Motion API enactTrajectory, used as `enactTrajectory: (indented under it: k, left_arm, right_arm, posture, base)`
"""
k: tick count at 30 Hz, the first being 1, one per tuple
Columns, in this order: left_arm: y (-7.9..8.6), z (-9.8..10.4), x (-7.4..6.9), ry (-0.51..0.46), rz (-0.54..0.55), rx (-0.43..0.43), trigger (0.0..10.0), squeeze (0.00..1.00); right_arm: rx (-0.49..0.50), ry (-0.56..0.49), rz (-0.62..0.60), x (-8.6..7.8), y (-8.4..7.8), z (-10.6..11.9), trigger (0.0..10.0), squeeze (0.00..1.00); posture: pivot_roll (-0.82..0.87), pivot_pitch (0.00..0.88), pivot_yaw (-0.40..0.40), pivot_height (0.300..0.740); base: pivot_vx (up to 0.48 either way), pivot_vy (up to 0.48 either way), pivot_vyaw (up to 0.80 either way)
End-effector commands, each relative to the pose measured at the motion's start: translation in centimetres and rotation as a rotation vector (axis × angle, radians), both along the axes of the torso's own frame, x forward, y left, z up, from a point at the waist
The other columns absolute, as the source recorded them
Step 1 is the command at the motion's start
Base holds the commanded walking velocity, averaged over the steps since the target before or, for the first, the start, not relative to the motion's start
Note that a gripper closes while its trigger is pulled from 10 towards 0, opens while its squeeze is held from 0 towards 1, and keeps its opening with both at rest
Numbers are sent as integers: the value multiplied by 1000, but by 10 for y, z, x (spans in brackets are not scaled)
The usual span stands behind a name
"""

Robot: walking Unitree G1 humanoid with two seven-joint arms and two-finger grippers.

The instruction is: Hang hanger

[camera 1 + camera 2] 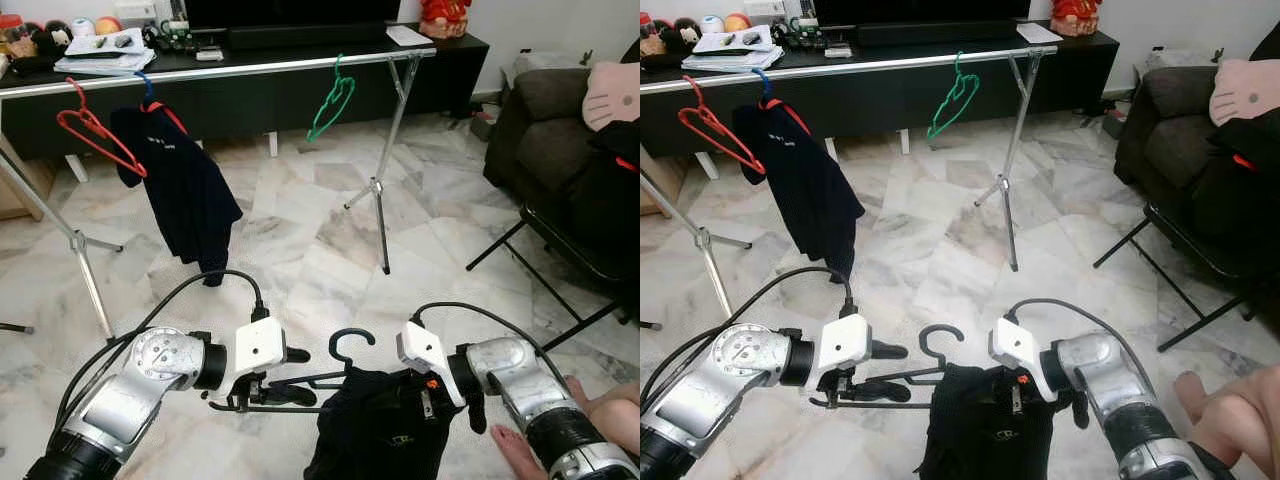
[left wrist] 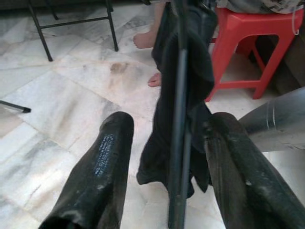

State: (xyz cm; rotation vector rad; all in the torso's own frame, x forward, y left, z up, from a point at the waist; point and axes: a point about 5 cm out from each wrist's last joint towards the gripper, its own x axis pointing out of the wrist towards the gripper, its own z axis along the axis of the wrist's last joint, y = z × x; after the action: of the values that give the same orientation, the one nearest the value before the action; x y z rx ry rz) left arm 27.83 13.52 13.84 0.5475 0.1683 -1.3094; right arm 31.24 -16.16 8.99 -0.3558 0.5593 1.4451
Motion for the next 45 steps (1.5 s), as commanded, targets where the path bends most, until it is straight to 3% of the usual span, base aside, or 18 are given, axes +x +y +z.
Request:
enactTrajectory:
  k: [1, 11, 13, 14, 21, 27, 29, 34, 40, 43, 45]
  left_arm:
    - [7, 4, 5, -22, 34, 10, 10000, 1000]
    - [44, 7, 16, -106, 252, 28, 10000, 1000]
    - [60, 4, 20, -164, 388, 24, 10000, 1000]
    - [68, 1, 23, -206, 480, 29, 10000, 0]
    - [79, -14, 24, -210, 682, -38, 10000, 0]
    - [88, -24, 29, -243, 870, -114, 10000, 0]
    - [95, -40, 30, -200, 1006, -143, 10000, 0]
    - [90, -60, 25, -146, 1030, -132, 10000, 0]
    - [93, -80, 21, -88, 1149, -147, 10000, 0]
    - [88, -89, 17, -54, 1131, -136, 10000, 0]
    - [75, -100, 12, -3, 1081, -135, 10000, 0]
  right_arm:
    - [-15, -4, -2, -2, -4, -3, 0, 0]
    - [-58, -15, -97, -4, -20, -11, 0, 0]
    - [-55, -32, -163, -3, -27, -12, 0, 0]
    - [-50, -53, -213, -1, -31, -11, 0, 0]
    - [-35, -151, -433, 11, -41, -8, 0, 0]
    - [28, -185, -477, 15, -32, -4, 0, 0]
    - [85, -204, -530, 21, -27, 3, 0, 0]
    - [125, -249, -507, 28, -19, 18, 0, 0]
    - [157, -303, -481, 39, -13, 40, 0, 0]
    - [154, -314, -440, 40, -9, 45, 0, 0]
    - [151, -326, -369, 41, -2, 51, 0, 0]
  posture:
    - [-20, 155, -26, 740]
    - [-19, 147, -27, 740]
    - [-20, 142, -28, 740]
    - [-22, 140, -30, 740]
    - [-29, 124, -25, 740]
    - [-37, 112, -20, 740]
    - [-41, 103, -15, 740]
    - [-47, 98, -17, 740]
    - [-44, 107, -25, 740]
    - [-45, 111, -27, 740]
    - [-39, 117, -33, 740]
  base:
    - [0, 0, 0]
    - [0, 0, 0]
    - [0, 0, 0]
    - [0, 0, 0]
    - [0, 0, 0]
    - [0, 0, 0]
    - [0, 0, 0]
    - [0, 0, 0]
    - [0, 0, 0]
    - [0, 0, 0]
    - [0, 0, 0]
